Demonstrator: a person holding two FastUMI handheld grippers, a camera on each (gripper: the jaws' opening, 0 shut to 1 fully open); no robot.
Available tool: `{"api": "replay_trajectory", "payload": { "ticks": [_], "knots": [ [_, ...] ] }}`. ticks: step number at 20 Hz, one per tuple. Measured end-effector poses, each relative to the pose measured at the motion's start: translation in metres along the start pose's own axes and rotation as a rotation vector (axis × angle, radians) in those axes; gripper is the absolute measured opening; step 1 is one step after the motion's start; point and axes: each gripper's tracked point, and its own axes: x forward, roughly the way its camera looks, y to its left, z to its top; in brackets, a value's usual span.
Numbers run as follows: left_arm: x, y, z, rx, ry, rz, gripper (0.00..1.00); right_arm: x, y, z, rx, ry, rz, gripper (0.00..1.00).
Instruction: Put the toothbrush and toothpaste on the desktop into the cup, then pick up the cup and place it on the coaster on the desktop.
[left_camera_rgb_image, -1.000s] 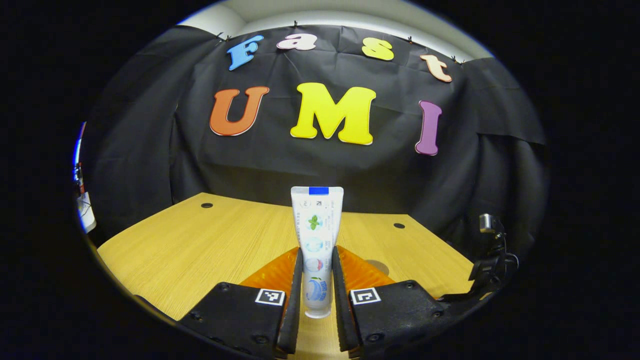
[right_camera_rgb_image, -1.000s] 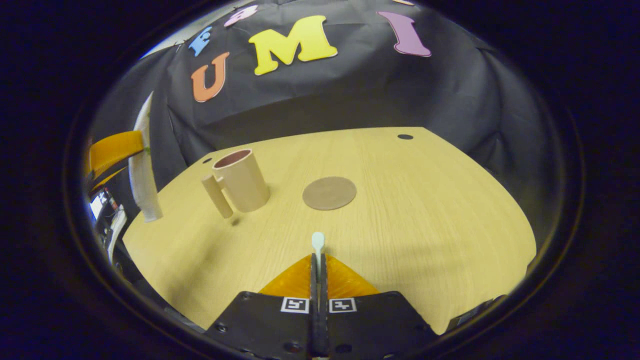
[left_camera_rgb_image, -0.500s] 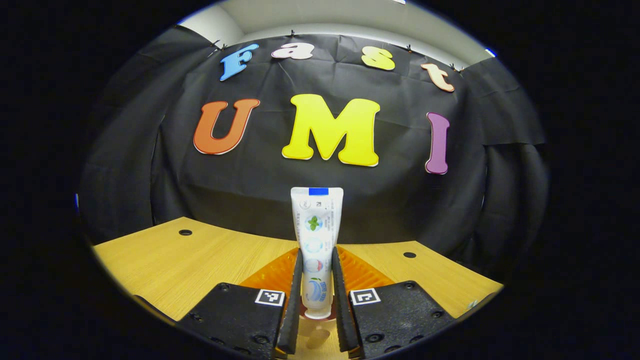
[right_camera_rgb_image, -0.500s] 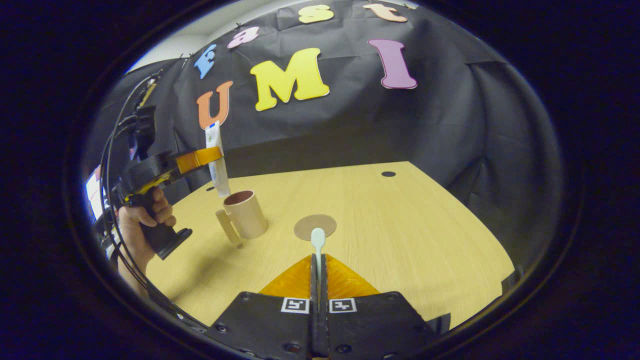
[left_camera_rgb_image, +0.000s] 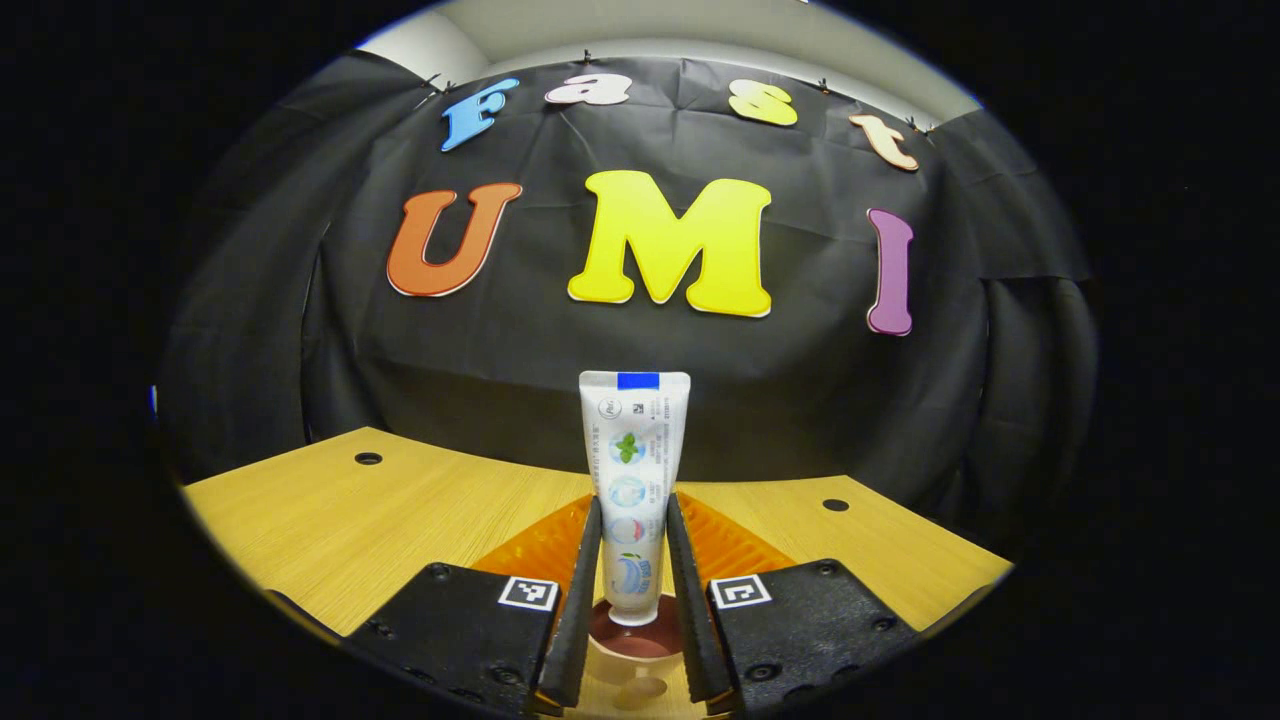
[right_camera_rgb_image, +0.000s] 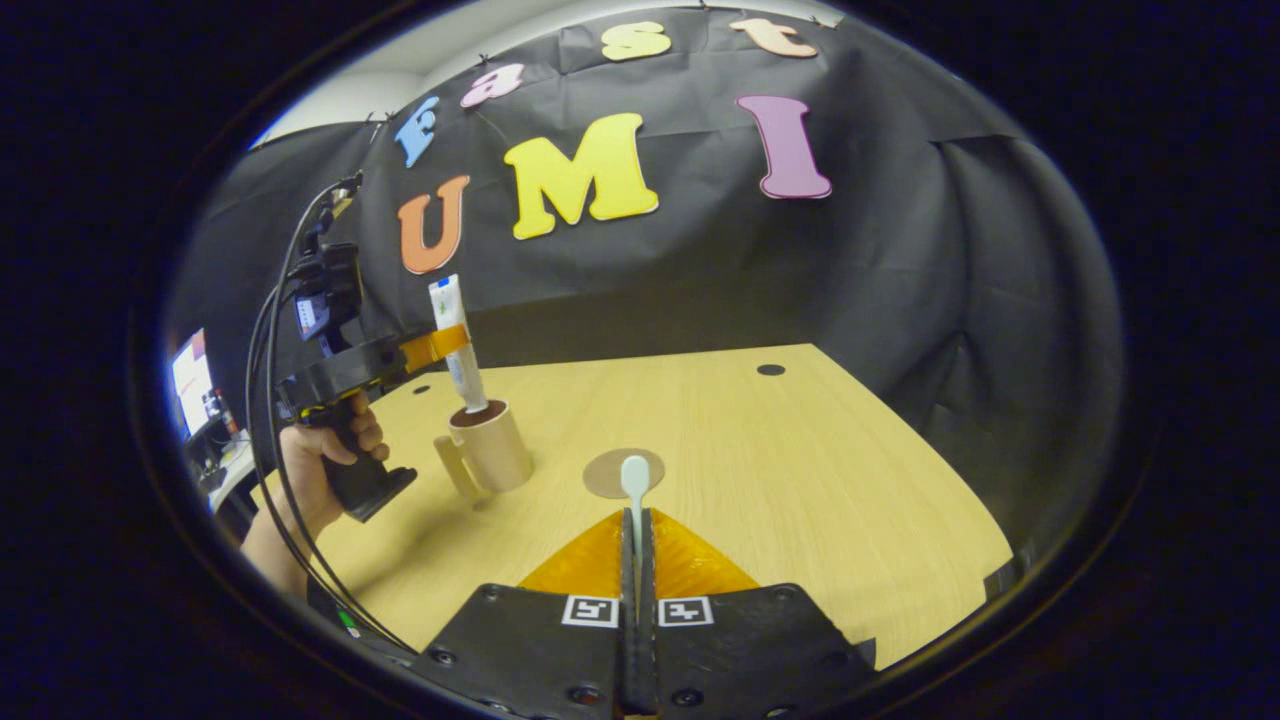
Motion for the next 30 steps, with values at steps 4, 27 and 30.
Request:
{"api": "replay_trajectory", "payload": {
  "ticks": [4, 27, 30],
  "knots": [
    [-0.001, 0.003, 0.002, -0.012, -0.008, 0.006, 0.41, -0.002, 0.003, -0.002, -0.01, -0.002, 0.007, 0.0],
    [-0.13, 0.091, -0.038, -0.061, 0.068, 0.197, 0.98, 0.097, 0.2, 0.156, -0.186, -0.356, 0.338, 0.0],
    [-0.14, 0.092, -0.045, -0.044, 0.071, 0.22, 0.99, 0.112, 0.217, 0.174, -0.236, -0.412, 0.316, 0.0]
  ]
}}
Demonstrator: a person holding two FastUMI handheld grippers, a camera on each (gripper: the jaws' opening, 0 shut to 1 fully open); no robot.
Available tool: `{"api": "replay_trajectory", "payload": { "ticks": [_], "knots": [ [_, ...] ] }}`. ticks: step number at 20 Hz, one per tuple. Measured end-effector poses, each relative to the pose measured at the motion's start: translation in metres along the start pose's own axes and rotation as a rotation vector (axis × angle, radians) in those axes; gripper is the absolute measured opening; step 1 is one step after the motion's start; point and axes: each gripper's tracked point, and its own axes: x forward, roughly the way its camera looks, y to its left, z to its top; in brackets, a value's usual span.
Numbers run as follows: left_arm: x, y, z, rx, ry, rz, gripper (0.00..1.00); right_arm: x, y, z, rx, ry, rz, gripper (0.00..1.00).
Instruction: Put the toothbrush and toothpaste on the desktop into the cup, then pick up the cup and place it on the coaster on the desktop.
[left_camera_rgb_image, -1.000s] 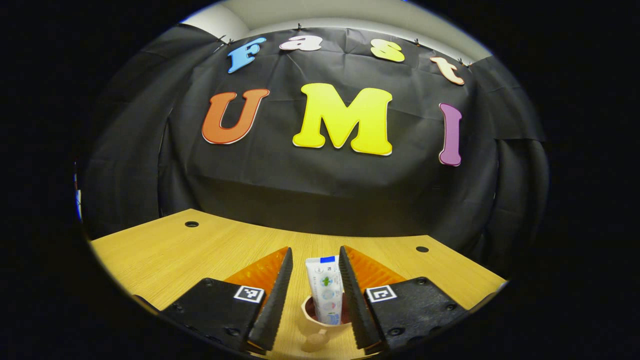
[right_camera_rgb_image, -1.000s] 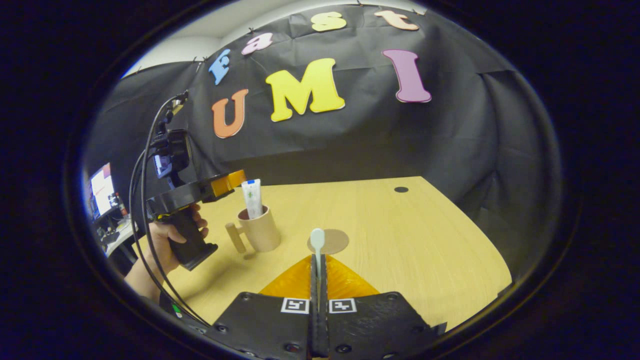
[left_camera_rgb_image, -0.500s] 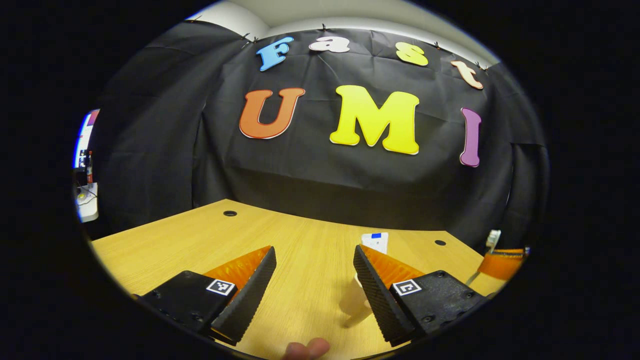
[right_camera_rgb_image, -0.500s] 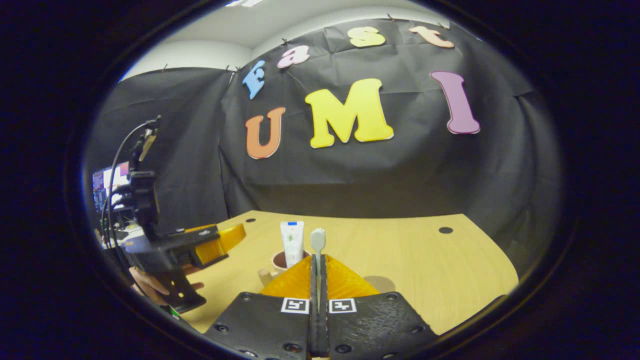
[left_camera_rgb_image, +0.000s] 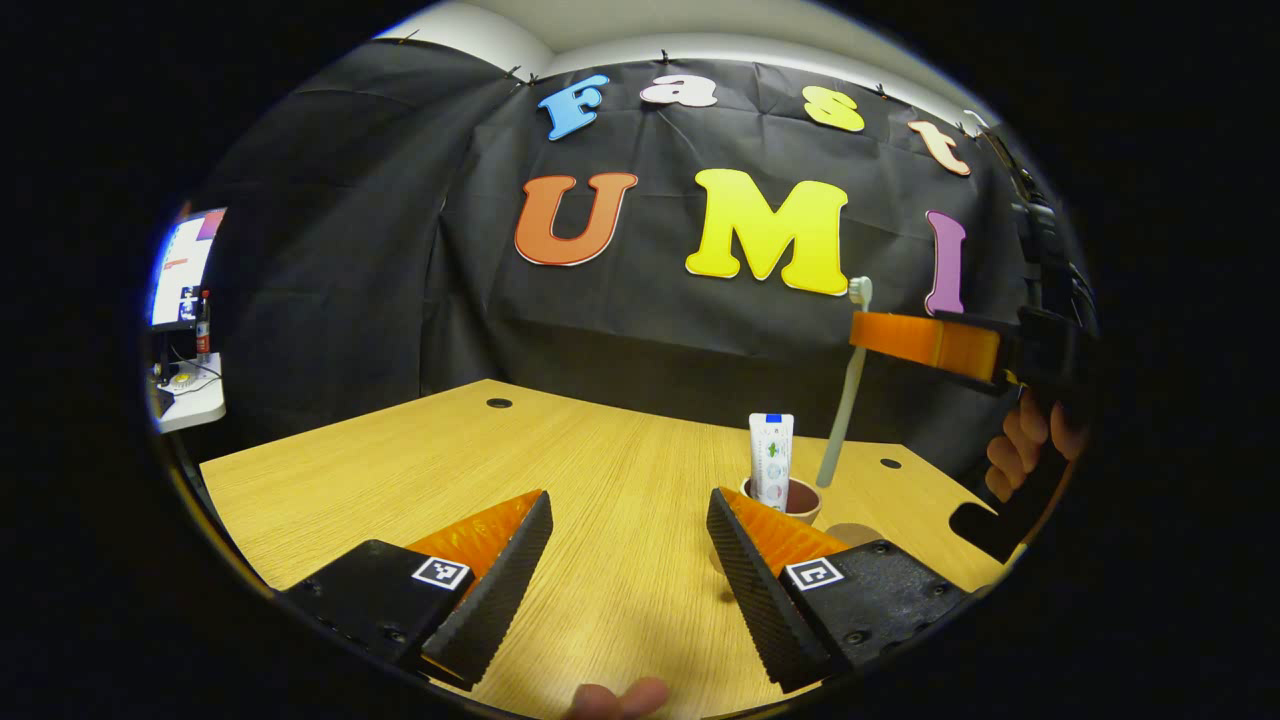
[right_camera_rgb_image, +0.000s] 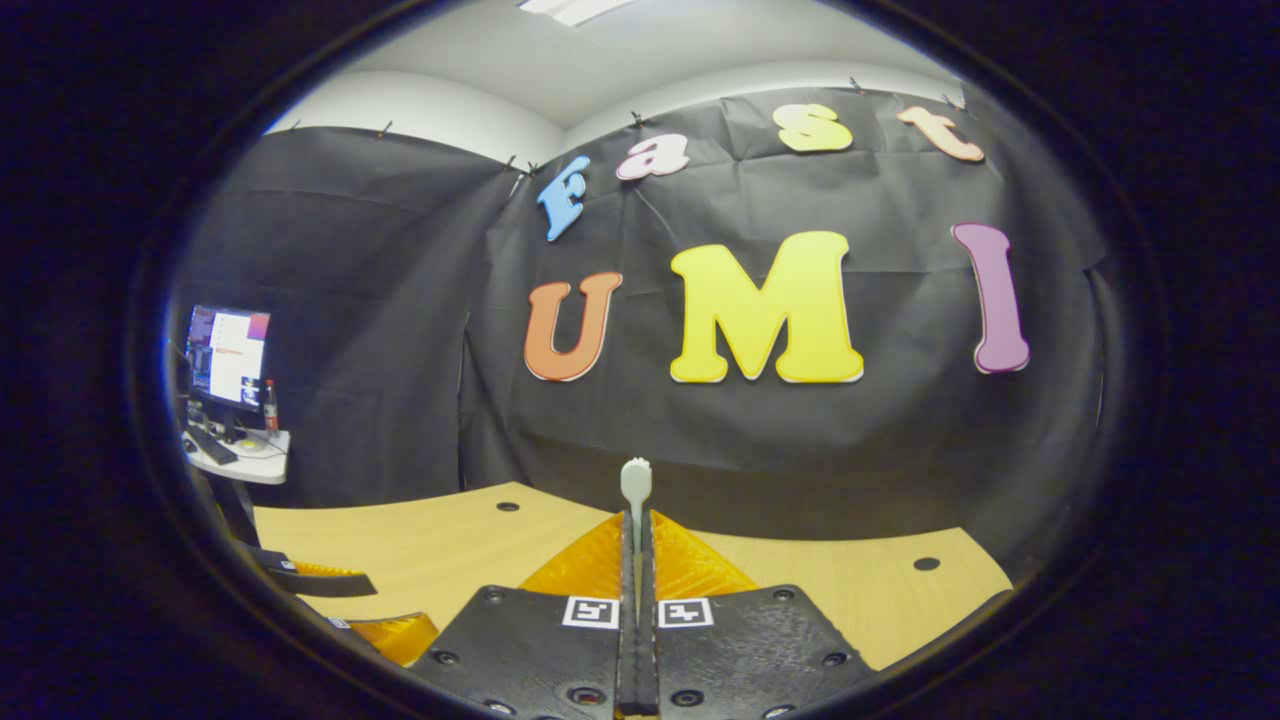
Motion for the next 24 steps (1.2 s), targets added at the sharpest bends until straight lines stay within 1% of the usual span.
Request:
{"api": "replay_trajectory", "payload": {
  "ticks": [3, 5, 7, 10, 11, 12, 14, 16, 17, 18, 19, 20, 22, 24],
  "knots": [
    [-0.008, -0.006, -0.012, -0.023, 0.017, -0.026, 0.99, 0.013, 0.005, -0.017, 0.014, 0.046, 0.009, 0.0],
    [-0.007, 0.003, -0.013, -0.007, 0.018, -0.006, 0.99, 0.019, 0.003, -0.027, 0.034, 0.077, 0.006, 0.0],
    [-0.006, 0.011, -0.011, -0.013, 0.015, 0.008, 0.99, 0.02, 0.002, -0.032, 0.056, 0.094, 0.003, 0.0],
    [-0.006, 0.015, -0.011, -0.019, 0.012, 0.014, 0.99, 0.021, -0.001, -0.03, 0.062, 0.091, -0.004, 0.0],
    [-0.007, 0.012, -0.012, -0.02, 0.014, 0.015, 0.99, 0.018, 0.001, -0.031, 0.067, 0.09, 0.004, 0.0],
    [-0.006, 0.011, -0.011, -0.018, 0.015, 0.015, 0.99, 0.02, 0.004, -0.03, 0.071, 0.089, 0.017, 0.02],
    [-0.006, 0.01, -0.01, -0.012, 0.012, 0.014, 0.99, 0.012, 0.002, -0.028, 0.062, 0.081, 0.025, 0.39],
    [-0.006, 0.007, -0.008, -0.002, 0.011, 0.015, 0.99, 0.005, -0.003, -0.02, 0.047, 0.056, 0.007, 0.76],
    [-0.008, 0.007, -0.008, 0.006, 0.009, 0.014, 0.99, 0.001, -0.008, -0.016, 0.043, 0.041, -0.01, 0.76],
    [-0.009, 0.006, -0.006, 0.013, 0.002, 0.017, 0.99, -0.002, -0.012, -0.01, 0.045, 0.022, -0.021, 0.79],
    [-0.009, 0.005, -0.002, 0.017, -0.009, 0.017, 0.99, -0.006, -0.015, -0.005, 0.051, 0.009, -0.028, 0.82],
    [-0.009, 0.002, 0.0, 0.02, -0.014, 0.013, 0.99, -0.01, -0.019, -0.001, 0.057, -0.001, -0.036, 0.89],
    [-0.01, -0.003, 0.003, 0.023, -0.017, 0.004, 0.98, -0.019, -0.029, 0.006, 0.071, -0.018, -0.049, 0.93],
    [-0.01, -0.01, 0.011, 0.027, -0.026, -0.007, 0.98, -0.031, -0.04, 0.011, 0.075, -0.033, -0.065, 0.93]
  ]
}}
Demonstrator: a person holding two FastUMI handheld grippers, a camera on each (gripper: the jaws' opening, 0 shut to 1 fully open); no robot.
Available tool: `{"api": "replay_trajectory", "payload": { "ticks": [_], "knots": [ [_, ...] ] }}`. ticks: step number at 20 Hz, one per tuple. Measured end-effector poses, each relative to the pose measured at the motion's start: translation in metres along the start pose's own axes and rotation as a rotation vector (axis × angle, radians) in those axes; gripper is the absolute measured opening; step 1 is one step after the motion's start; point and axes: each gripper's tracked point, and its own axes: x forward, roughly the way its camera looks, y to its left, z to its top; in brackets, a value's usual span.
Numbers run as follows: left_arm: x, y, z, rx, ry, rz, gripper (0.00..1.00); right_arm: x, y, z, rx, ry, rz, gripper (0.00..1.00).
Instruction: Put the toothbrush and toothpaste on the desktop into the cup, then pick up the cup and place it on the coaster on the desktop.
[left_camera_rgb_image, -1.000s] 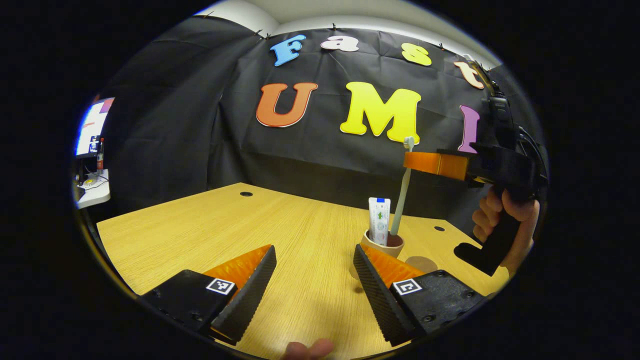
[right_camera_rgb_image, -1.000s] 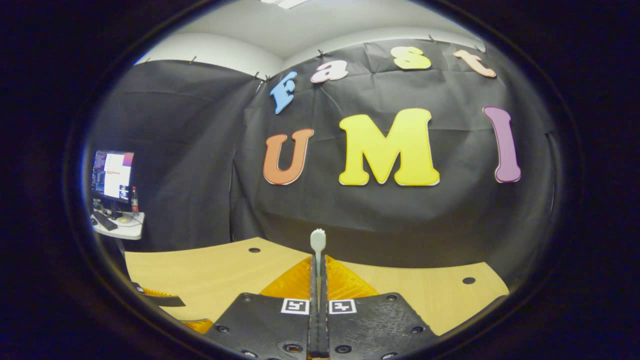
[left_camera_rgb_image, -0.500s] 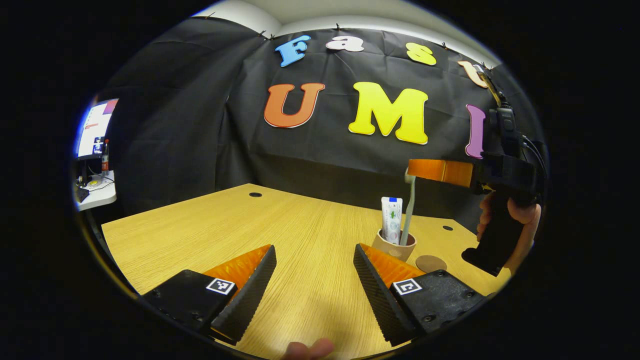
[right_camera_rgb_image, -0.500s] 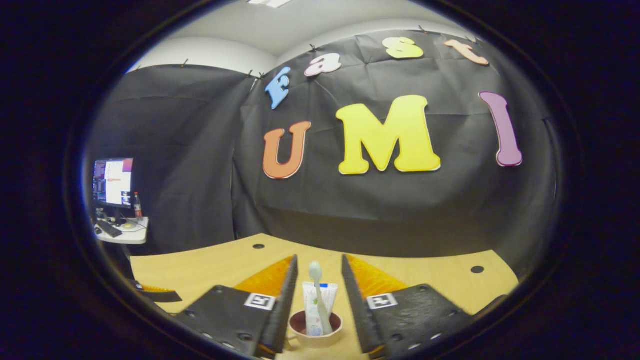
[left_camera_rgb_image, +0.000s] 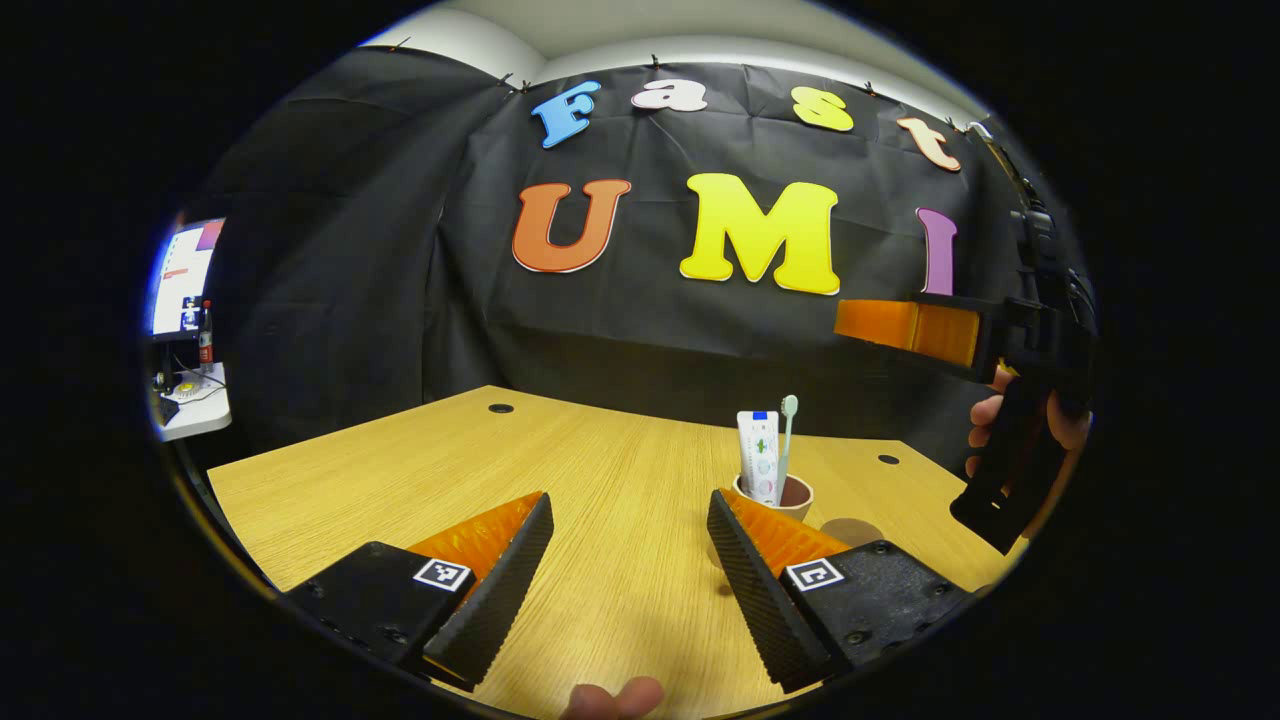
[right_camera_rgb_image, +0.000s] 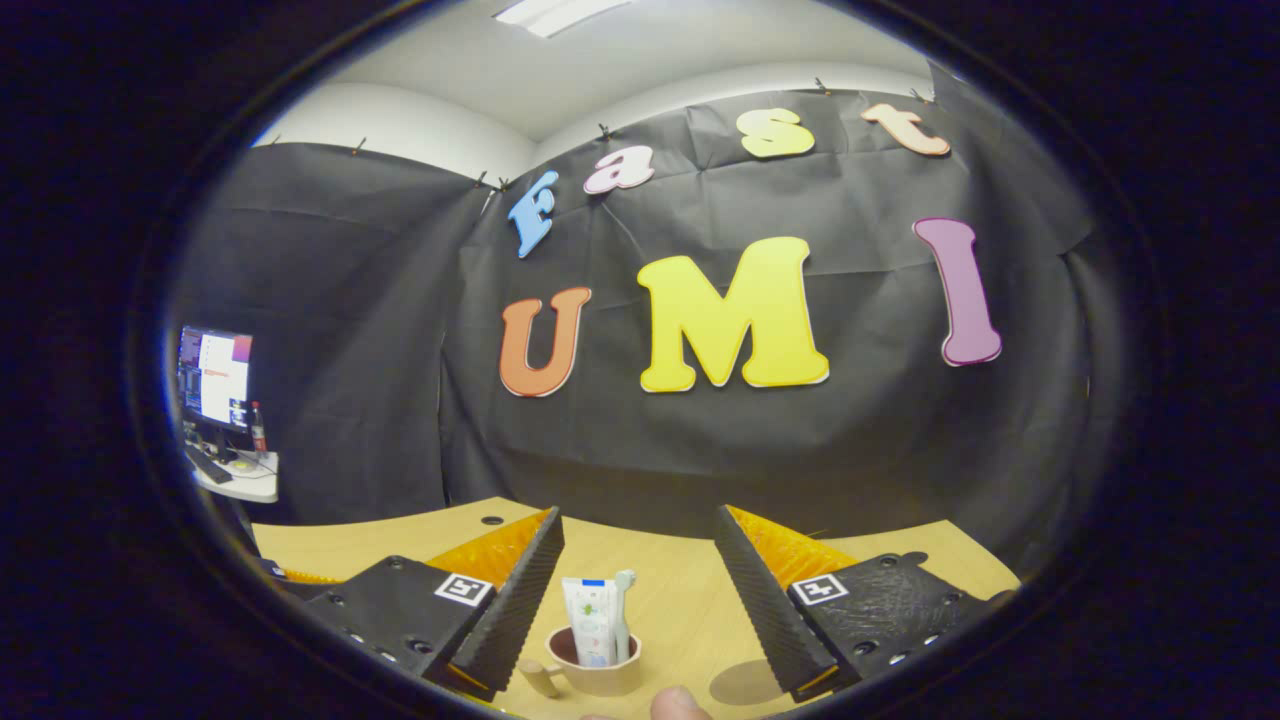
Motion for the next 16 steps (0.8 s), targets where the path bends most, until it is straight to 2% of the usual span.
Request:
{"api": "replay_trajectory", "payload": {
  "ticks": [9, 11, 16],
  "knots": [
    [-0.001, -0.028, 0.043, 0.061, -0.045, -0.036, 0.98, -0.068, -0.088, 0.021, -0.022, -0.052, -0.129, 0.92],
    [0.001, -0.052, 0.056, 0.074, -0.041, -0.123, 0.98, -0.086, -0.11, 0.026, -0.049, -0.058, -0.14, 0.92],
    [0.016, -0.078, 0.101, 0.072, 0.025, -0.238, 0.98, -0.14, -0.173, 0.043, -0.047, -0.052, -0.205, 0.92]
  ]
}}
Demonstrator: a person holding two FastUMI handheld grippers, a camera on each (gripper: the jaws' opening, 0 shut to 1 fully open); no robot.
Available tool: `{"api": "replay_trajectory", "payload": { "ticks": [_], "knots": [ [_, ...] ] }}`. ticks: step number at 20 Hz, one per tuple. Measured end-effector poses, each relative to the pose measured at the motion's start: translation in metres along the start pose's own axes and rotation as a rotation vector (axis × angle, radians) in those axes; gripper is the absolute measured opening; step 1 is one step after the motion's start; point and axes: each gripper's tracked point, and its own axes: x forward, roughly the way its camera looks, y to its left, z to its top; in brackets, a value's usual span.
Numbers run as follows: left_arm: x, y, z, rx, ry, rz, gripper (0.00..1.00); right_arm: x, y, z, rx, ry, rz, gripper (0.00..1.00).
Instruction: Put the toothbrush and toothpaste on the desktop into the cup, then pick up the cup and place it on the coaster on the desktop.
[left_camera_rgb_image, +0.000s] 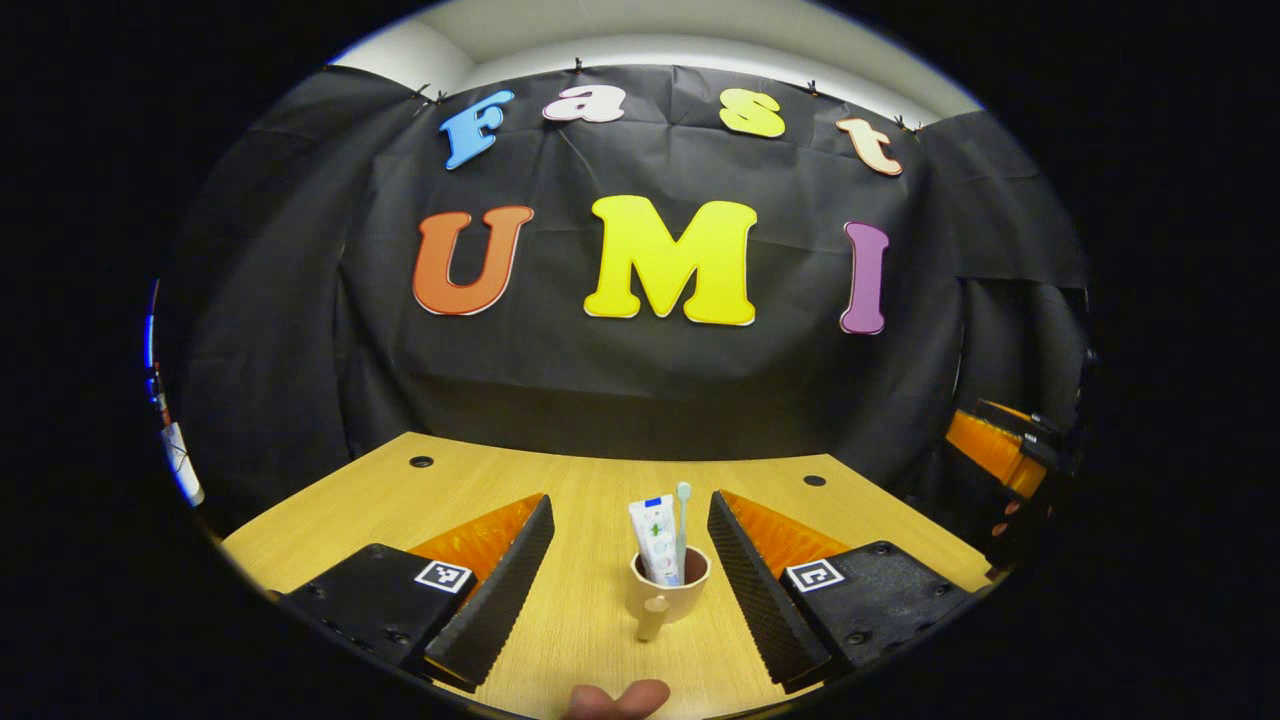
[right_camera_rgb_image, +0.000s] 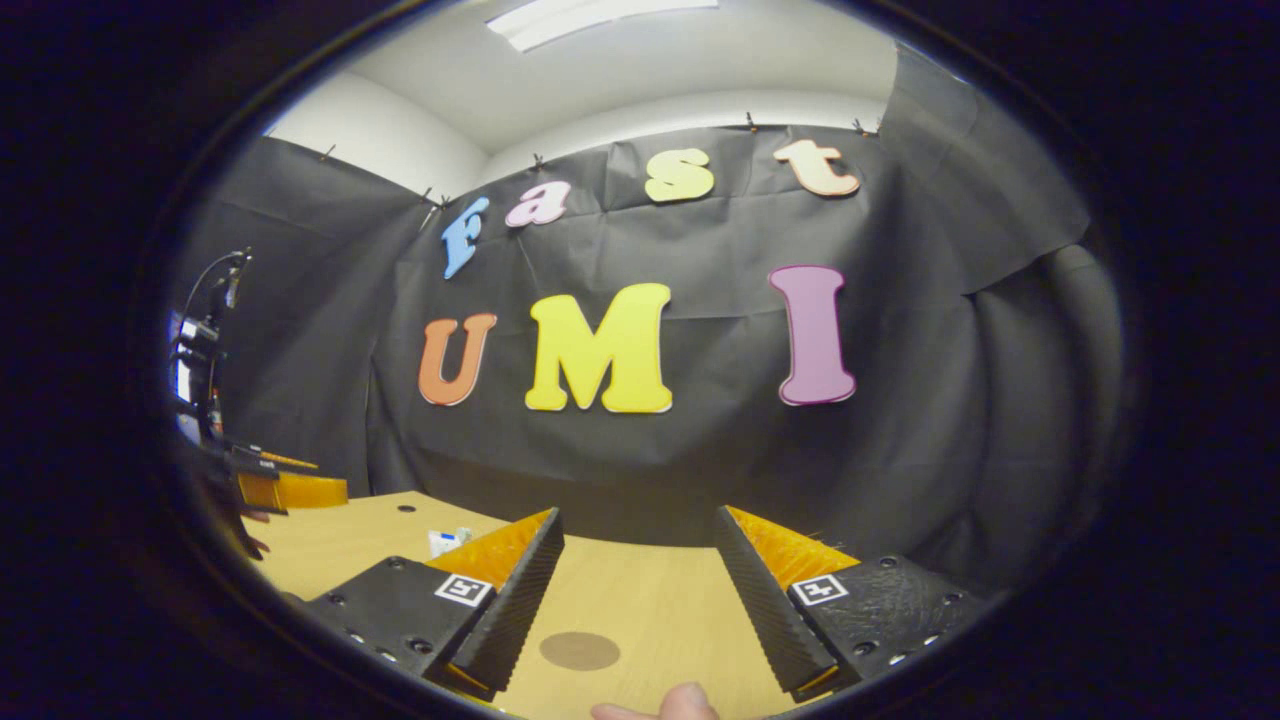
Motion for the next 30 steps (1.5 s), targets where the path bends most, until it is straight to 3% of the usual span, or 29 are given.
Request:
{"api": "replay_trajectory", "payload": {
  "ticks": [5, 7, 12, 18, 22, 30],
  "knots": [
    [0.027, 0.0, 0.034, 0.073, 0.116, -0.03, 0.98, -0.044, -0.035, -0.024, 0.026, 0.075, 0.004, 0.93],
    [0.04, -0.006, 0.015, 0.027, 0.249, -0.071, 0.98, -0.062, -0.043, -0.038, 0.02, 0.105, 0.007, 0.92],
    [0.036, -0.01, -0.071, 0.013, 0.75, -0.151, 0.99, -0.093, -0.063, -0.062, 0.026, 0.147, -0.037, 0.92],
    [-0.002, 0.003, -0.134, -0.039, 1.123, -0.135, 1.0, -0.109, -0.072, -0.102, 0.069, 0.241, -0.049, 0.93],
    [-0.025, 0.009, -0.153, -0.035, 1.228, -0.118, 0.99, -0.11, -0.081, -0.114, 0.099, 0.259, -0.067, 0.92],
    [-0.069, 0.018, -0.148, 0.041, 1.308, -0.102, 0.99, -0.113, -0.079, -0.123, 0.15, 0.261, -0.061, 0.93]
  ]
}}
